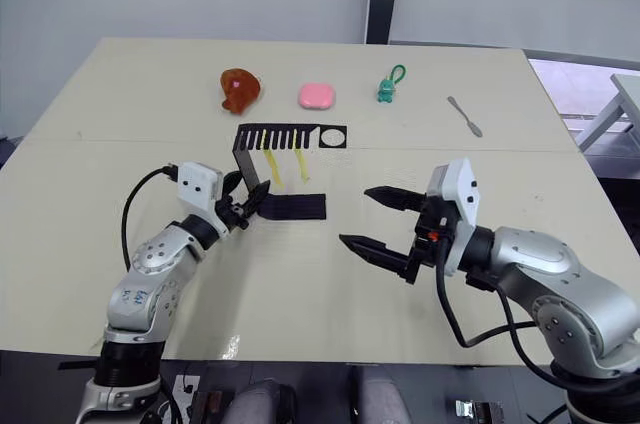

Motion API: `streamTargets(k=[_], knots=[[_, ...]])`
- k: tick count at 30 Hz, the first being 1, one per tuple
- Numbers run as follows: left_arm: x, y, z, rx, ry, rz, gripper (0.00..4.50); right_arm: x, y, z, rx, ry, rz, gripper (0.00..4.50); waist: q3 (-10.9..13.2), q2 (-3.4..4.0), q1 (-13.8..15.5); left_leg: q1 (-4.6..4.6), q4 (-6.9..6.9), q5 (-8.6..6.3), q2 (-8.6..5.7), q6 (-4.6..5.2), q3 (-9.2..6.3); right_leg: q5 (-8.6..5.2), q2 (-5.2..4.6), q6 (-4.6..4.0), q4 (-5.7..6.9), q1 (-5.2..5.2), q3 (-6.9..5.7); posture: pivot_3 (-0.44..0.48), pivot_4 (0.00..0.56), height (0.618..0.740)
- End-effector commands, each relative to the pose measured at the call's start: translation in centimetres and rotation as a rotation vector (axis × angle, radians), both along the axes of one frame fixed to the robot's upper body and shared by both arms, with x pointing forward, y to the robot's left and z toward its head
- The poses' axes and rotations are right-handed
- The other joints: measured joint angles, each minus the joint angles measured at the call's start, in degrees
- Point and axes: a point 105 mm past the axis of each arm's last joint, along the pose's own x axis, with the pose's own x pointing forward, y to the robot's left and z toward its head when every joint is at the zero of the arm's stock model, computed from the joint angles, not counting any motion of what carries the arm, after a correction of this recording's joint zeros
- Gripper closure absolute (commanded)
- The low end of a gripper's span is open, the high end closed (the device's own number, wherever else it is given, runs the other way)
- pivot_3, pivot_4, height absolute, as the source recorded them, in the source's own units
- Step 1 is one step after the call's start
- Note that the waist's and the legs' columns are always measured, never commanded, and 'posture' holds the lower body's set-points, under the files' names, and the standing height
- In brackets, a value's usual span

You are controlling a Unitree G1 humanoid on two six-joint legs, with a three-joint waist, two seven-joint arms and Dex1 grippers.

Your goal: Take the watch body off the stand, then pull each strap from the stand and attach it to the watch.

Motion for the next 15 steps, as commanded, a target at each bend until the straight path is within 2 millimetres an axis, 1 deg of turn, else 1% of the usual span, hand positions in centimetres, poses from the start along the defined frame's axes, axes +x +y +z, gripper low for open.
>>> streamTargets(k=[1,8,11,13,15], knots=[[-0.16,-0.30,1.11,0.004,-0.058,0.008,1.58,-0.22,0.29,0.91,0.019,-0.051,-0.002,0.00,0.0,0.00,0.0,0.00,0.00,0.00,0.00,0.00,0.00,0.00,0.00,0.00,0.00,0.00,0.00,0.000,0.150,0.740],[0.20,-0.39,1.38,-0.003,-0.073,0.009,1.58,-0.32,0.44,0.79,0.018,-0.053,0.003,0.00,0.0,0.00,0.0,0.00,0.00,0.00,0.00,0.00,0.00,0.00,0.00,0.00,0.00,0.00,0.00,0.000,0.150,0.740],[0.09,-0.31,1.20,-0.007,-0.074,0.019,2.45,-0.27,0.52,0.84,0.014,-0.060,0.003,0.00,0.0,0.00,0.0,0.00,0.00,0.00,0.00,0.00,0.00,0.00,0.00,0.00,0.00,0.00,0.00,0.000,0.150,0.740],[-0.08,-0.56,1.24,-0.008,-0.079,0.015,3.41,-0.26,0.53,0.87,0.013,-0.062,0.001,0.00,0.0,0.00,0.0,0.00,0.00,0.00,0.00,0.00,0.00,0.00,0.00,0.00,0.01,0.00,0.00,0.000,0.150,0.740],[-0.05,-0.86,1.46,-0.006,-0.088,0.015,4.47,-0.25,0.57,0.86,0.010,-0.065,0.000,0.00,0.0,0.00,0.0,0.00,0.00,0.00,0.00,0.00,0.00,0.00,0.00,0.00,0.01,0.00,0.00,0.000,0.150,0.740]])
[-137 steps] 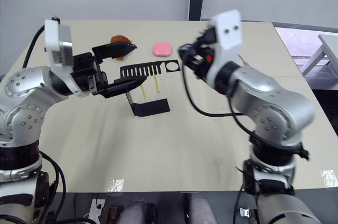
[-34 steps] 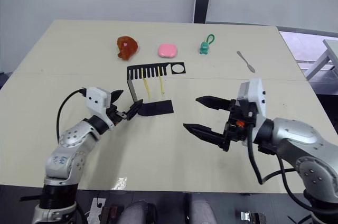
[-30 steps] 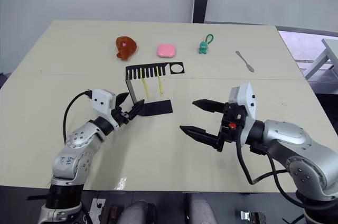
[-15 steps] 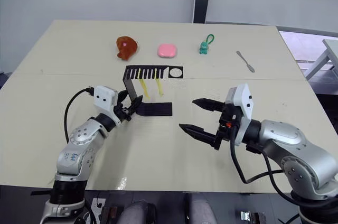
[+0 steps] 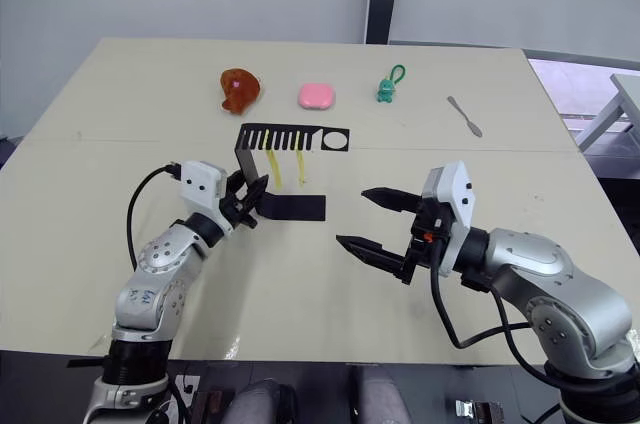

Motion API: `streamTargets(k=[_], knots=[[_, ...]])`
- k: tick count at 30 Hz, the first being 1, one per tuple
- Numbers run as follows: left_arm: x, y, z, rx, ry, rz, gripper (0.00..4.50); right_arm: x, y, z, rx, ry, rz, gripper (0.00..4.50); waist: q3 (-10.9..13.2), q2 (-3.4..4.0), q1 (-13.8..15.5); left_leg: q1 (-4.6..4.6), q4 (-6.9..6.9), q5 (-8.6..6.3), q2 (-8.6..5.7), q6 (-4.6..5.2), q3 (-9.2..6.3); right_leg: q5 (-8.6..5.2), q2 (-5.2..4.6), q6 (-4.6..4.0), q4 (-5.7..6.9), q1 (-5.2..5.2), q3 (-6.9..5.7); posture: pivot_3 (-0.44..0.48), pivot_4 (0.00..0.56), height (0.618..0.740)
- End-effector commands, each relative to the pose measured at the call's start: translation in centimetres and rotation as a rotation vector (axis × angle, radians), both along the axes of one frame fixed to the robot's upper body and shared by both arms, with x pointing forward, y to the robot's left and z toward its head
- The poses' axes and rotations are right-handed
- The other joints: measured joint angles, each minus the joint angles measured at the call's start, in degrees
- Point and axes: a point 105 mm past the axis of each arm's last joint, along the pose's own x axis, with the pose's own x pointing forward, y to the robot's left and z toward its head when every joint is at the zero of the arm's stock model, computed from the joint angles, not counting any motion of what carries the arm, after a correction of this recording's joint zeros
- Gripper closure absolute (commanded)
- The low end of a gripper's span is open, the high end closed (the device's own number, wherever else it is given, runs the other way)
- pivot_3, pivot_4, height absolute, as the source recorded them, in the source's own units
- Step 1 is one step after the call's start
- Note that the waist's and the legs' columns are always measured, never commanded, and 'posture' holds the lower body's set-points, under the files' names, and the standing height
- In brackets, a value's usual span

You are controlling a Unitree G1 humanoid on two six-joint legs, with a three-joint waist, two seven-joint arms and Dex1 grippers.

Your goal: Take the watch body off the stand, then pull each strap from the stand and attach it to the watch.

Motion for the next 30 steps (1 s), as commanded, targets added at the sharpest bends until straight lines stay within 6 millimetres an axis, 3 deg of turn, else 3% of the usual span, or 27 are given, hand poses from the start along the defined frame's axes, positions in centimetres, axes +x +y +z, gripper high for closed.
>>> streamTargets(k=[1,15,19,23,30], knots=[[-0.2,-0.7,1.4,0.005,-0.063,-0.001,4.47,-0.4,0.4,1.0,0.006,-0.062,0.008,0.00,0.0,0.00,0.1,0.00,0.00,0.00,-0.01,0.00,0.00,0.00,0.00,0.00,-0.01,0.00,0.00,0.000,0.150,0.740],[1.1,-2.9,1.9,0.023,-0.100,0.051,4.47,0.6,1.0,0.5,-0.027,-0.094,-0.079,0.00,0.0,0.00,0.1,-0.01,0.02,0.01,-0.03,0.01,-0.02,0.00,-0.01,0.00,0.00,0.01,-0.02,0.000,0.150,0.740],[1.8,-3.1,1.4,0.018,-0.082,0.082,4.47,2.7,0.5,0.0,-0.014,-0.078,-0.279,0.00,0.0,0.00,0.1,-0.02,0.01,0.01,-0.01,0.00,-0.02,0.00,-0.01,0.00,0.00,0.00,-0.03,0.000,0.150,0.740],[2.5,-3.7,1.2,0.014,-0.084,0.109,4.47,4.4,1.2,0.3,0.060,-0.055,-0.451,0.00,0.0,0.00,-0.1,-0.01,0.04,0.02,-0.02,0.00,0.01,0.00,-0.02,0.00,0.05,-0.03,-0.01,0.000,0.150,0.740],[2.5,-4.5,1.3,0.009,-0.097,0.106,4.47,5.0,2.1,0.6,0.091,-0.043,-0.550,0.00,0.0,0.00,0.0,-0.07,0.01,0.02,-0.02,-0.01,0.03,0.00,-0.03,0.00,0.06,-0.08,-0.03,0.000,0.150,0.740]])
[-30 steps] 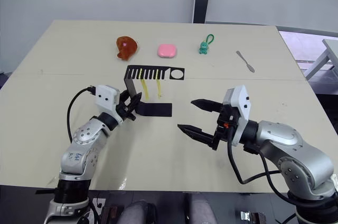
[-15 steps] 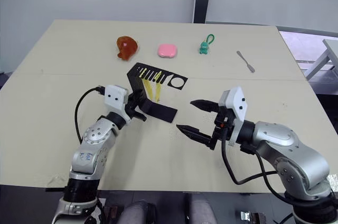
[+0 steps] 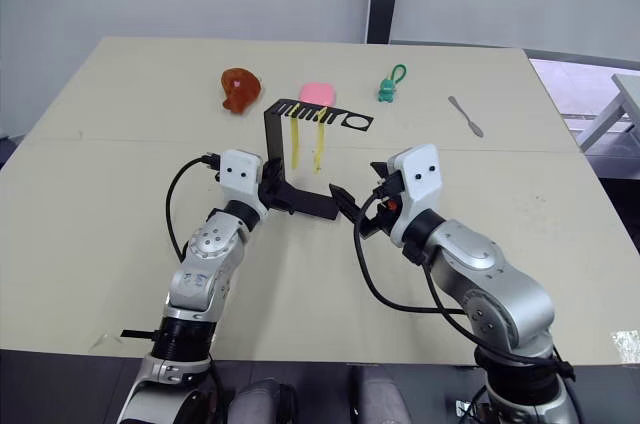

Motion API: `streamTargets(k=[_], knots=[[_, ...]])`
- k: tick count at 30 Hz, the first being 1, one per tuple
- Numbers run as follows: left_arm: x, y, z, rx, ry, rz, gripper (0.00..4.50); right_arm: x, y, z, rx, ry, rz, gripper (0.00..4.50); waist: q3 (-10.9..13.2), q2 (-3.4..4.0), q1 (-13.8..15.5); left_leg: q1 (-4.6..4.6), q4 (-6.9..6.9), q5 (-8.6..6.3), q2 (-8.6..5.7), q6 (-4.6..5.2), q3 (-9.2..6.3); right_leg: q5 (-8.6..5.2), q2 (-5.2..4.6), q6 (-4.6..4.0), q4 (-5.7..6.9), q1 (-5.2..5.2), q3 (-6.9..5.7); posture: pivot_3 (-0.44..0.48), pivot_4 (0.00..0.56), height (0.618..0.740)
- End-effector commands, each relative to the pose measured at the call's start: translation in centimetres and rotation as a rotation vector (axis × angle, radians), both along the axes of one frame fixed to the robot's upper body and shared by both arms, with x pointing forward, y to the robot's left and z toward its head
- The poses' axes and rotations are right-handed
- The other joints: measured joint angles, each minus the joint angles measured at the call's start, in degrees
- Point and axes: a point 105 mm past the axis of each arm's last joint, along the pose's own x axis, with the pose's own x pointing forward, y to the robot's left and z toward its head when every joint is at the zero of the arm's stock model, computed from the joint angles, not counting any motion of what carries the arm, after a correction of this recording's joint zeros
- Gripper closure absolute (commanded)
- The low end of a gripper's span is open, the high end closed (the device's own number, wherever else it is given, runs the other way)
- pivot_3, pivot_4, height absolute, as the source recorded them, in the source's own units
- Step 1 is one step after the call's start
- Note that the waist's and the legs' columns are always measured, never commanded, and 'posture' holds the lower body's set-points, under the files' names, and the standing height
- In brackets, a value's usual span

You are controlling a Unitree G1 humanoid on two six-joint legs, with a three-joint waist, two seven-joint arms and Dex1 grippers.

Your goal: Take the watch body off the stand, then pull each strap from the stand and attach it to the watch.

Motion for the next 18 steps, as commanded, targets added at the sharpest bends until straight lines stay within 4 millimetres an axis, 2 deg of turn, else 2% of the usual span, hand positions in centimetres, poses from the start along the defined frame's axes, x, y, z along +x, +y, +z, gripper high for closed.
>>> streamTargets(k=[1,11,18], knots=[[-0.3,-0.6,1.1,0.015,-0.061,-0.009,4.47,-0.5,0.5,1.7,0.012,-0.064,-0.021,0.00,0.0,0.00,0.0,0.00,0.00,0.00,0.00,0.00,0.00,0.00,0.00,0.00,0.00,0.00,0.00,0.000,0.150,0.740],[-1.8,0.2,1.3,0.029,-0.093,-0.021,4.47,-0.7,1.7,2.0,-0.012,-0.074,0.063,0.00,0.0,0.00,-0.1,0.00,0.00,0.00,0.01,0.00,0.01,0.00,0.00,0.00,0.01,-0.02,-0.01,0.000,0.150,0.740],[-2.9,0.0,0.1,0.025,-0.072,-0.033,4.47,-1.2,2.2,1.8,0.005,-0.049,0.125,0.00,0.0,0.00,-0.1,0.01,-0.01,0.00,0.00,0.00,0.00,0.00,0.00,0.00,0.00,0.00,0.00,0.000,0.150,0.740]])
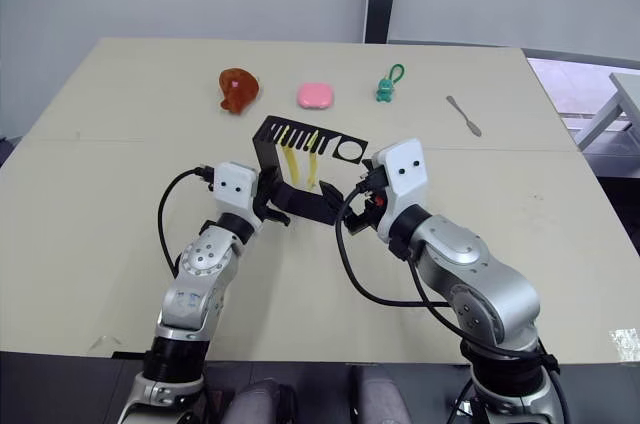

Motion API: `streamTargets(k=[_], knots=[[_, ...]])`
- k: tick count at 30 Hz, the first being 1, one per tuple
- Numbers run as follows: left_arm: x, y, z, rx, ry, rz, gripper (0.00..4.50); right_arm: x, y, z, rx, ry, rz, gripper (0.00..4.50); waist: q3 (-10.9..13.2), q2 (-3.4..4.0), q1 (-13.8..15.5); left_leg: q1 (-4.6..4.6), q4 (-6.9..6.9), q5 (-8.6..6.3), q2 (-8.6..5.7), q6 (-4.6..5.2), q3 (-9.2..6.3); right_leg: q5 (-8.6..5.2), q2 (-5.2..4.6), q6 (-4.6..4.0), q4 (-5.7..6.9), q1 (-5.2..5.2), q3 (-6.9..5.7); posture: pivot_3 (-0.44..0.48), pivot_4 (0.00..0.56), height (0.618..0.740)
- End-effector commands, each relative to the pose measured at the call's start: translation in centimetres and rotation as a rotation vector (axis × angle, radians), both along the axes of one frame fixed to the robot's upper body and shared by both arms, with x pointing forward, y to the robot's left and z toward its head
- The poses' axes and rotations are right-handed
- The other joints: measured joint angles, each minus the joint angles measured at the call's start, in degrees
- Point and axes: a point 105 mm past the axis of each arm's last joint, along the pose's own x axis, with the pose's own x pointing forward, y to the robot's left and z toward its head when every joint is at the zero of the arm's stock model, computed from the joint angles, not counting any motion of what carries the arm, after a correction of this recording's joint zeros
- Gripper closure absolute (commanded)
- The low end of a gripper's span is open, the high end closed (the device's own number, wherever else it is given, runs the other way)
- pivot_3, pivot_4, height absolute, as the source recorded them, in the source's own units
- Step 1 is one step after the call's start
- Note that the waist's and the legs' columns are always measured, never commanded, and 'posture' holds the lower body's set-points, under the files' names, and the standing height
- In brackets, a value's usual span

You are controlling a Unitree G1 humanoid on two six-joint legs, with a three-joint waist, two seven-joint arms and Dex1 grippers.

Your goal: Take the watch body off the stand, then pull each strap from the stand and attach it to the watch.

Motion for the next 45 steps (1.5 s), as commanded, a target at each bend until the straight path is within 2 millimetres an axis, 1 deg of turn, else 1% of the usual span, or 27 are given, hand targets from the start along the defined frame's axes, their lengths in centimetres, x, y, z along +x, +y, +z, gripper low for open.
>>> streamTargets(k=[1,10,13,18,23,26,27,28,29,31,33,34,38,45], knots=[[-0.6,-0.8,0.6,-0.006,-0.036,-0.024,4.47,-1.1,0.8,0.7,0.019,-0.023,0.062,0.00,0.0,0.00,0.0,0.00,0.00,0.00,0.00,0.00,0.00,0.00,0.00,0.00,-0.01,0.00,0.00,0.000,0.150,0.740],[-1.0,-1.5,-0.2,-0.027,-0.020,-0.025,4.47,-1.9,1.8,0.2,0.030,-0.003,0.081,0.00,0.0,0.00,0.0,-0.01,-0.02,-0.01,0.00,0.01,-0.02,0.00,0.00,0.00,-0.02,0.00,-0.01,0.000,0.150,0.740],[-1.0,-1.6,-0.3,-0.035,-0.015,-0.018,4.47,-1.7,2.3,0.4,0.032,-0.010,0.080,0.00,0.0,0.00,0.0,-0.01,-0.02,-0.01,-0.01,0.02,-0.02,0.00,-0.01,0.00,-0.04,0.01,-0.01,0.000,0.150,0.740],[-0.8,-1.8,-0.3,-0.036,-0.020,-0.022,4.47,-1.3,3.4,1.3,0.007,-0.051,0.061,0.00,0.0,0.00,0.0,-0.01,-0.02,-0.01,0.00,0.01,-0.02,0.00,-0.01,0.00,-0.03,-0.01,-0.01,0.000,0.150,0.740],[-0.8,-1.8,-0.4,-0.033,-0.021,-0.025,4.47,-0.7,3.6,1.3,-0.004,-0.052,0.025,0.00,0.0,0.00,0.0,-0.04,-0.02,-0.01,-0.01,0.02,-0.04,0.00,-0.04,0.00,-0.05,0.00,-0.04,0.000,0.150,0.740],[-0.8,-1.8,-0.4,-0.032,-0.022,-0.025,4.50,-0.4,3.7,1.1,-0.004,-0.038,0.013,0.83,0.0,0.00,0.0,-0.04,-0.02,-0.01,-0.01,0.03,-0.04,0.00,-0.05,0.00,-0.06,0.00,-0.05,0.000,0.150,0.740],[-0.8,-1.8,-0.4,-0.032,-0.022,-0.025,4.50,-0.3,3.7,1.0,-0.005,-0.035,0.011,1.25,0.0,0.00,0.0,-0.04,-0.02,-0.01,-0.01,0.03,-0.04,0.00,-0.04,0.00,-0.06,-0.01,-0.06,0.000,0.150,0.740],[-0.7,-1.8,-0.4,-0.032,-0.023,-0.025,4.50,-0.3,3.7,1.0,-0.005,-0.034,0.010,1.77,0.0,0.00,0.0,-0.04,-0.03,-0.01,-0.01,0.03,-0.04,0.00,-0.04,0.00,-0.06,-0.01,-0.07,0.000,0.150,0.740],[-0.8,-1.8,-0.4,-0.031,-0.024,-0.025,4.50,-0.2,3.7,1.0,-0.007,-0.036,0.003,2.17,0.0,0.00,0.0,-0.04,-0.02,-0.01,-0.01,0.03,-0.04,0.00,-0.04,0.00,-0.06,-0.01,-0.07,0.000,0.150,0.740],[-0.8,-1.8,-0.4,-0.030,-0.025,-0.025,4.50,0.0,3.5,1.0,-0.018,-0.049,-0.014,3.27,0.0,0.00,0.0,-0.04,-0.03,-0.01,-0.01,0.03,-0.04,0.00,-0.05,0.00,-0.06,0.00,-0.07,0.000,0.150,0.740],[-0.8,-1.8,-0.4,-0.028,-0.025,-0.025,4.50,0.0,3.5,1.2,-0.031,-0.069,-0.014,4.21,0.0,0.00,0.0,-0.04,-0.03,-0.01,-0.01,0.03,-0.04,0.00,-0.05,0.00,-0.06,-0.01,-0.07,0.000,0.150,0.740],[-0.8,-1.7,-0.4,-0.027,-0.024,-0.024,4.50,0.0,3.5,1.2,-0.037,-0.078,-0.012,4.43,0.0,0.00,0.0,-0.04,-0.03,-0.02,-0.01,0.03,-0.04,0.00,-0.05,0.00,-0.06,-0.01,-0.07,0.000,0.150,0.740],[-0.8,-1.6,-0.6,-0.022,-0.021,-0.024,4.50,-0.3,3.4,1.5,-0.063,-0.118,-0.002,4.43,0.0,0.00,0.0,-0.04,-0.03,-0.01,-0.01,0.03,-0.05,0.00,-0.05,0.00,-0.06,0.00,-0.07,0.000,0.150,0.740],[-0.9,-1.7,-0.9,-0.014,-0.012,-0.026,4.50,-0.9,2.4,1.9,-0.133,-0.209,0.003,4.43,0.0,0.00,0.0,-0.05,-0.05,-0.02,-0.02,0.03,-0.05,0.00,-0.05,0.00,-0.10,0.00,-0.09,0.000,0.150,0.740]])
